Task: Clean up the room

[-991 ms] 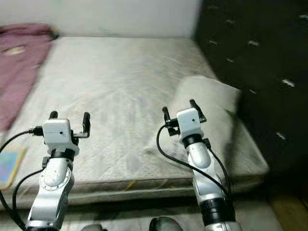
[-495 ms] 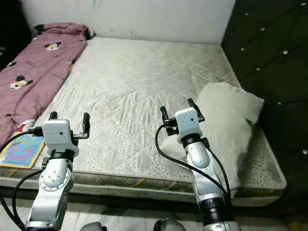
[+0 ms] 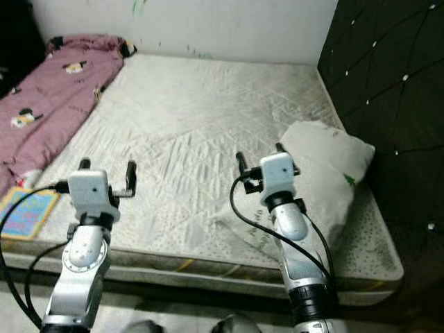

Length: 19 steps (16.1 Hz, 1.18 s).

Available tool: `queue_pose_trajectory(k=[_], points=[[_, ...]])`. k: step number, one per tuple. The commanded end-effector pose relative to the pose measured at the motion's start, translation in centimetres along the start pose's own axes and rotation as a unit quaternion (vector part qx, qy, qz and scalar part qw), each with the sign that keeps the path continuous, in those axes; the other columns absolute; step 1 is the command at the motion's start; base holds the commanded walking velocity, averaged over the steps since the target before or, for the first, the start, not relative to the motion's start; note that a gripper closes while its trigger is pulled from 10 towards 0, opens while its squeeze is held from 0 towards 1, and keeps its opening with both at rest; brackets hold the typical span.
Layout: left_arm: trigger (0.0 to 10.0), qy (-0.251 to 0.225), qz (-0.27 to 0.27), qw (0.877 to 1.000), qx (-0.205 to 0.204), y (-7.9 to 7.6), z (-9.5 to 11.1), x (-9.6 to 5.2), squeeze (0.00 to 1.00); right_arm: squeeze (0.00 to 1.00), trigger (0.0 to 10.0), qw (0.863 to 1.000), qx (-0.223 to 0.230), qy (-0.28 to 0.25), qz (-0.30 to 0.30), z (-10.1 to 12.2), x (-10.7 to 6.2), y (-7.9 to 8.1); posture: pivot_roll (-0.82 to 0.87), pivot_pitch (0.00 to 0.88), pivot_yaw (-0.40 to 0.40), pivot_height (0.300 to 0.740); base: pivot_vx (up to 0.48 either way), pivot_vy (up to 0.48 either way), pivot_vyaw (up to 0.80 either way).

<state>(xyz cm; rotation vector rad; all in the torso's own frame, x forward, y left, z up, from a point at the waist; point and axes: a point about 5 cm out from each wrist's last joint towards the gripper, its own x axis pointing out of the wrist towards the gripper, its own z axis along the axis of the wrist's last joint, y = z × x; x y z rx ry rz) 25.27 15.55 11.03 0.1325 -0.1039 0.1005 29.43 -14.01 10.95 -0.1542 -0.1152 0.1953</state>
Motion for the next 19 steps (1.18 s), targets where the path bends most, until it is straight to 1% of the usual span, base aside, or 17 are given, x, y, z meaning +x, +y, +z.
queue_pose_trajectory(k=[1, 2, 3, 4, 7, 8, 9, 10, 11, 12, 13, 14, 15, 17, 18, 19], points=[[10.0, 0.002, 0.006, 1.000, 0.000, 0.27, -0.01, 0.08, 0.00, 0.00, 10.0, 1.000, 0.002, -0.011, 0.005, 0.57, 0.28, 0.22, -0.04, 0.000, -0.022, 0.740, 0.000, -0.390, 0.00], [10.0, 0.002, 0.006, 1.000, 0.000, 0.28, 0.00, 0.10, 0.00, 0.00, 10.0, 1.000, 0.007, -0.011, 0.007, 0.58, 0.30, 0.26, -0.04, 0.000, -0.022, 0.740, 0.000, -0.390, 0.00], [10.0, 0.001, 0.006, 1.000, 0.001, 0.27, 0.02, 0.11, 0.00, 0.00, 10.0, 1.000, -0.001, -0.011, 0.007, 0.59, 0.30, 0.24, -0.04, 0.000, -0.022, 0.740, 0.000, -0.364, 0.00], [10.0, -0.003, 0.005, 1.000, 0.009, 0.23, 0.14, 0.17, 0.00, 0.00, 10.0, 1.000, -0.004, -0.008, 0.010, 0.58, 0.26, 0.31, -0.04, 0.000, -0.021, 0.740, 0.000, -0.281, 0.00], [10.0, -0.008, 0.009, 1.000, 0.009, 0.13, 0.28, 0.27, 0.00, 0.00, 10.0, 1.000, -0.013, -0.016, 0.008, 0.76, 0.22, 0.43, -0.04, 0.000, -0.021, 0.740, 0.000, 0.000, 0.00], [10.0, -0.010, 0.011, 1.000, 0.006, 0.08, 0.34, 0.35, 0.00, 0.00, 10.0, 0.999, -0.028, -0.020, 0.006, 0.85, 0.28, 0.35, -0.04, 0.000, -0.020, 0.740, 0.000, 0.000, 0.00], [10.0, -0.015, 0.011, 1.000, -0.005, 0.07, 0.44, 0.43, 0.00, 0.00, 10.0, 1.000, -0.015, -0.022, 0.013, 0.80, 0.37, 0.37, -0.04, 0.000, -0.020, 0.740, 0.000, 0.000, 0.00], [10.0, -0.018, 0.010, 1.000, -0.005, 0.11, 0.52, 0.45, 0.00, 0.00, 10.0, 1.000, -0.006, -0.016, 0.011, 0.71, 0.39, 0.28, -0.04, 0.000, -0.020, 0.740, 0.000, 0.000, 0.00], [10.0, -0.018, 0.007, 1.000, 0.001, 0.10, 0.54, 0.46, 0.00, 0.00, 10.0, 1.000, -0.025, -0.008, -0.002, 0.55, 0.41, 0.06, -0.04, 0.000, -0.018, 0.740, 0.000, 0.000, 0.00], [10.0, -0.017, 0.006, 1.000, 0.001, 0.08, 0.53, 0.46, 0.00, 0.00, 10.0, 1.000, -0.028, 0.001, -0.004, 0.39, 0.40, 0.06, -0.04, 0.000, -0.018, 0.740, 0.000, 0.000, 0.00], [10.0, -0.013, 0.005, 1.000, 0.003, -0.02, 0.46, 0.45, 0.00, 0.00, 10.0, 1.000, -0.007, -0.003, 0.006, 0.46, 0.21, 0.43, -0.04, 0.000, -0.018, 0.740, 0.000, 0.000, 0.00], [10.0, -0.012, 0.004, 1.000, 0.001, -0.07, 0.44, 0.45, 0.00, 0.00, 10.0, 1.000, -0.011, -0.006, 0.012, 0.57, 0.13, 0.62, -0.04, 0.000, -0.018, 0.740, 0.000, 0.000, 0.00], [10.0, -0.012, 0.002, 1.000, 0.000, -0.14, 0.48, 0.45, 0.00, 0.00, 10.0, 1.000, 0.005, -0.007, 0.016, 0.61, 0.09, 0.83, -0.04, 0.000, -0.017, 0.740, 0.000, 0.000, 0.00], [10.0, -0.013, 0.002, 1.000, -0.001, -0.15, 0.49, 0.45, 0.00, 0.00, 10.0, 1.000, 0.006, -0.003, 0.009, 0.52, 0.12, 0.54, -0.04, 0.000, -0.017, 0.740, 0.000, -0.174, 0.00], [10.0, -0.013, 0.002, 1.000, -0.002, -0.16, 0.49, 0.47, 0.00, 0.00, 10.0, 1.000, -0.006, 0.000, 0.002, 0.47, 0.20, 0.28, -0.04, 0.000, -0.017, 0.740, 0.000, -0.349, 0.00], [10.0, -0.013, 0.002, 1.000, -0.002, -0.16, 0.48, 0.49, 0.00, 0.00, 10.0, 0.999, -0.030, 0.011, -0.020, 0.32, 0.44, -0.14, -0.04, 0.000, -0.017, 0.740, 0.000, -0.345, 0.00]])
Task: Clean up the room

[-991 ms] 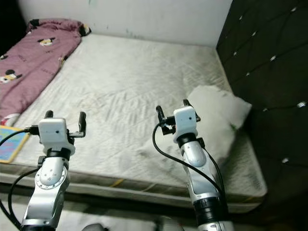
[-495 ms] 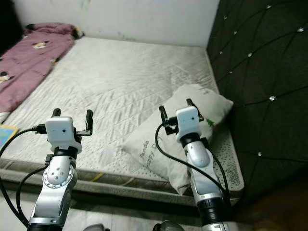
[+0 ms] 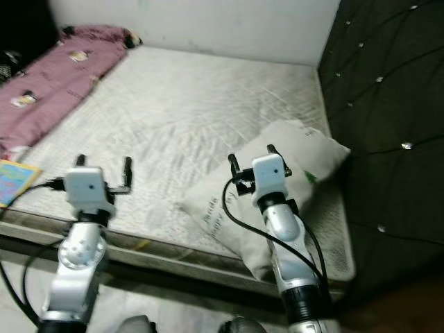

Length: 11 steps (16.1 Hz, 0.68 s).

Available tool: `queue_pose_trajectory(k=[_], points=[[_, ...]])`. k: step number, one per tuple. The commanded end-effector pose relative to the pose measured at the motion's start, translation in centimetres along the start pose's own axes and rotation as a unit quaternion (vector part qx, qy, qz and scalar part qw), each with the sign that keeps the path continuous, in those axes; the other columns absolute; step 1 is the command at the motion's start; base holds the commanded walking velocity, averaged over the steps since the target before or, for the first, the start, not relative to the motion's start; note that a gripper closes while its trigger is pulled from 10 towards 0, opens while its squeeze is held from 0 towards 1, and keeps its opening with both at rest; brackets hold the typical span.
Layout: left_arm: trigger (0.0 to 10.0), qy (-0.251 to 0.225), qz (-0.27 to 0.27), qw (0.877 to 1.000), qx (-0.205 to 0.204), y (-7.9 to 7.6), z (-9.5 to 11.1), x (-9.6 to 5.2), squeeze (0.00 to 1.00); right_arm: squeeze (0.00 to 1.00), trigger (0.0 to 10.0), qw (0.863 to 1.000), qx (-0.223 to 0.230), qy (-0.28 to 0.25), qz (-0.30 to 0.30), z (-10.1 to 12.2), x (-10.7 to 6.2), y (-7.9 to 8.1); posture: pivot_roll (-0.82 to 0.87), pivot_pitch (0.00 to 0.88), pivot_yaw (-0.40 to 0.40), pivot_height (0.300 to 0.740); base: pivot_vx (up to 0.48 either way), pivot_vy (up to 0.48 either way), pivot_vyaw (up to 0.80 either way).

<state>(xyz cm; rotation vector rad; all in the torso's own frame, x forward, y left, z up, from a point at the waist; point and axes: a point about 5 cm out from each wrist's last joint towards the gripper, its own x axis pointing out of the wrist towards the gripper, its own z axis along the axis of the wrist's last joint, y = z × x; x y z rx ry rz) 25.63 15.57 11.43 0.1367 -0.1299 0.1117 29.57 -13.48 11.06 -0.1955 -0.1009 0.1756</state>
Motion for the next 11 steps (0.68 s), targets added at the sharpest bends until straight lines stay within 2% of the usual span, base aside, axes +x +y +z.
queue_pose_trajectory(k=[1, 2, 3, 4, 8, 10, 11], points=[[10.0, 0.000, -0.004, 1.000, -0.004, -0.18, 0.14, 0.08, 0.00, 0.00, 10.0, 0.999, -0.017, 0.023, -0.031, -0.21, 0.48, -0.90, -0.04, 0.000, -0.017, 0.740, 0.000, -0.345, 0.00], [10.0, -0.001, -0.004, 1.000, -0.003, -0.22, 0.12, 0.13, 0.00, 0.00, 10.0, 0.998, -0.047, 0.013, -0.042, 0.04, 0.66, -0.90, -0.04, 0.000, -0.019, 0.740, 0.000, -0.337, 0.00], [10.0, -0.001, -0.004, 1.000, -0.003, -0.22, 0.12, 0.15, 0.00, 0.00, 10.0, 0.998, -0.055, 0.009, -0.043, 0.10, 0.68, -0.88, -0.04, 0.000, -0.019, 0.740, 0.000, -0.334, 0.00], [10.0, -0.003, -0.003, 1.000, -0.001, -0.25, 0.16, 0.20, 0.00, 0.00, 10.0, 1.000, 0.011, 0.007, -0.018, 0.09, 0.68, -0.36, -0.03, 0.000, -0.023, 0.740, 0.000, -0.304, 0.00], [10.0, -0.008, 0.007, 1.000, -0.015, -0.16, 0.21, 0.23, 0.00, 0.00, 10.0, 1.000, 0.014, 0.005, -0.004, 0.35, 0.62, -0.23, -0.03, 0.000, -0.024, 0.740, 0.000, -0.066, 0.00], [10.0, -0.006, -0.001, 1.000, -0.020, -0.24, 0.22, 0.29, 0.00, 0.00, 10.0, 0.999, 0.032, 0.005, -0.002, 0.28, 0.53, -0.18, -0.03, 0.000, -0.025, 0.740, 0.000, 0.000, 0.00], [10.0, -0.005, -0.004, 1.000, -0.022, -0.35, 0.20, 0.27, 0.00, 0.00, 10.0, 0.999, 0.042, 0.013, -0.002, 0.14, 0.54, -0.17, -0.03, 0.000, -0.025, 0.740, 0.000, 0.000, -0.80]])
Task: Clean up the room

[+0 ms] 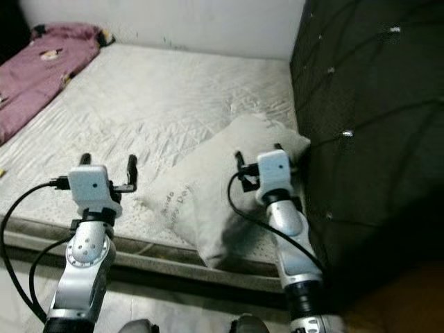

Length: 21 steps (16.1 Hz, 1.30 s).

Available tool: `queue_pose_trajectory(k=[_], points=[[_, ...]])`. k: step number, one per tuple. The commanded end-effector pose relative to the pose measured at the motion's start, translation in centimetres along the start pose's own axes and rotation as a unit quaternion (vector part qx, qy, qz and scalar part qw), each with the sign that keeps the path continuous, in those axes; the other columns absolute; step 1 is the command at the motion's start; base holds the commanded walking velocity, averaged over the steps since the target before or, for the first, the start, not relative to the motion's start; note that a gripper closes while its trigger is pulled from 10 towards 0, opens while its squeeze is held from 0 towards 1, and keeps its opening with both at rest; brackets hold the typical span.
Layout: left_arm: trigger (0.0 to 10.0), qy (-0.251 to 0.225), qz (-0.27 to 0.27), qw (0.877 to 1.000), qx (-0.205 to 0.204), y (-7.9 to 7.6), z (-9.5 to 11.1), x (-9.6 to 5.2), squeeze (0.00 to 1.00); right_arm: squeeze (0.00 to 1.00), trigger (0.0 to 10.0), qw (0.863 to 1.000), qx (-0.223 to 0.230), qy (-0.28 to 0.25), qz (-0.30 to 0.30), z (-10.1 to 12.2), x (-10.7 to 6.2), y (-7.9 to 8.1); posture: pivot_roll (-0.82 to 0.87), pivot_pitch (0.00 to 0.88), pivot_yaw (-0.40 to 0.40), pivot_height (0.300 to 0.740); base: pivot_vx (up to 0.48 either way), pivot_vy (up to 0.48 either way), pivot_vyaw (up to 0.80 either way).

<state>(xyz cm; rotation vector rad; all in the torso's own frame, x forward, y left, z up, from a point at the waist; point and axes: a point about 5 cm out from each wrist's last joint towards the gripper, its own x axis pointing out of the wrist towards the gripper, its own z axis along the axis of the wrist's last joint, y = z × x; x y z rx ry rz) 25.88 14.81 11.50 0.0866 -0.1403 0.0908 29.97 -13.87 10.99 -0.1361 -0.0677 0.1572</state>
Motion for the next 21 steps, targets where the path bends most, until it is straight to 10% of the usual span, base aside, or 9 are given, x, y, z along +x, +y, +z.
queue_pose_trajectory(k=[1, 21], points=[[10.0, 0.000, 0.002, 1.000, 0.004, 0.37, 0.06, 0.08, 0.00, 0.00, 10.0, 1.000, 0.018, 0.001, 0.008, 0.28, 0.23, 0.29, -0.03, 0.000, -0.025, 0.740, 0.000, 0.000, -0.80], [10.0, 0.001, -0.014, 1.000, -0.008, 0.06, 0.11, 0.01, 0.00, 0.00, 10.0, 1.000, -0.002, -0.001, 0.009, 0.17, 0.00, 0.08, -0.04, 0.000, -0.022, 0.740, 0.000, 0.000, -0.20]])
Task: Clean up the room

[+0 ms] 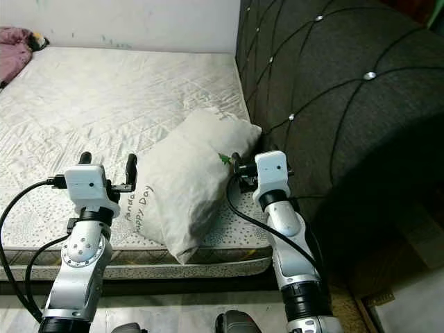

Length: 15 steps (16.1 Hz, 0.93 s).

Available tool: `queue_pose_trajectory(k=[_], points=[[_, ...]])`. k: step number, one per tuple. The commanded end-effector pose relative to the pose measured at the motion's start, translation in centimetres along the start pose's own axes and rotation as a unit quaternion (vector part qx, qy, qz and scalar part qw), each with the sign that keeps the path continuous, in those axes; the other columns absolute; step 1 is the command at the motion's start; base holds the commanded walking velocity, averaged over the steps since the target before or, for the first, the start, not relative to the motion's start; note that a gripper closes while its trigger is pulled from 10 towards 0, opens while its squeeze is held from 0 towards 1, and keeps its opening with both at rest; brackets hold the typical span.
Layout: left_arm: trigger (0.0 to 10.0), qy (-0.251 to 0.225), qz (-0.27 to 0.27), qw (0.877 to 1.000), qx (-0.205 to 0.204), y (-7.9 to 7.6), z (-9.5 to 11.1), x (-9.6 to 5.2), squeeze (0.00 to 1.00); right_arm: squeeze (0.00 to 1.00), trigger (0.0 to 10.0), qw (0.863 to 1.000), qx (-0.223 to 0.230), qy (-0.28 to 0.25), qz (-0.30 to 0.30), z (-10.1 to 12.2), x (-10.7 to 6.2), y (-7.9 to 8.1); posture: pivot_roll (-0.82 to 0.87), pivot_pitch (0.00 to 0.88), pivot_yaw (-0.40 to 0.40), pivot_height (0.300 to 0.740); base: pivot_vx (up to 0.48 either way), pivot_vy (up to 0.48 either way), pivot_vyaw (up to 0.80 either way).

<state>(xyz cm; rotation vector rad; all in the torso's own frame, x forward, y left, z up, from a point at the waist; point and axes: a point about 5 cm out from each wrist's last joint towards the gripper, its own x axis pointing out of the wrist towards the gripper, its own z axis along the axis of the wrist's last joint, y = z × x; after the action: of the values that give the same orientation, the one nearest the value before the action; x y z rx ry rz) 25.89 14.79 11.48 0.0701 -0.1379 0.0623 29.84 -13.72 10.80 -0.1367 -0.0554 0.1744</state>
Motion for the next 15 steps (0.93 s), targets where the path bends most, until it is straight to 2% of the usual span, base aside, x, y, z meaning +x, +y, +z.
queue_pose_trajectory(k=[1, 3, 12, 15], points=[[10.0, 0.000, 0.002, 1.000, 0.002, 0.09, 0.11, 0.00, 0.00, 0.00, 10.0, 1.000, -0.003, -0.006, -0.001, 0.28, 0.10, -0.13, -0.04, 0.000, -0.022, 0.740, 0.000, 0.000, 0.00], [10.0, 0.009, 0.006, 1.000, -0.008, 0.13, -0.07, 0.04, 0.00, 0.00, 10.0, 1.000, -0.003, -0.005, -0.001, 0.25, 0.09, -0.13, -0.04, 0.000, -0.022, 0.740, 0.000, 0.000, 0.00], [10.0, 0.008, 0.002, 1.000, -0.018, -0.10, -0.01, 0.08, 0.00, 0.00, 10.0, 1.000, -0.007, 0.000, -0.001, 0.05, 0.01, -0.27, -0.04, 0.000, -0.023, 0.740, 0.000, 0.473, 0.00], [10.0, -0.004, -0.001, 1.000, -0.008, -0.26, 0.27, 0.09, 0.00, 0.00, 10.0, 1.000, -0.006, 0.002, -0.002, 0.00, 0.02, -0.27, -0.04, 0.000, -0.022, 0.740, 0.000, 0.100, 0.00]])
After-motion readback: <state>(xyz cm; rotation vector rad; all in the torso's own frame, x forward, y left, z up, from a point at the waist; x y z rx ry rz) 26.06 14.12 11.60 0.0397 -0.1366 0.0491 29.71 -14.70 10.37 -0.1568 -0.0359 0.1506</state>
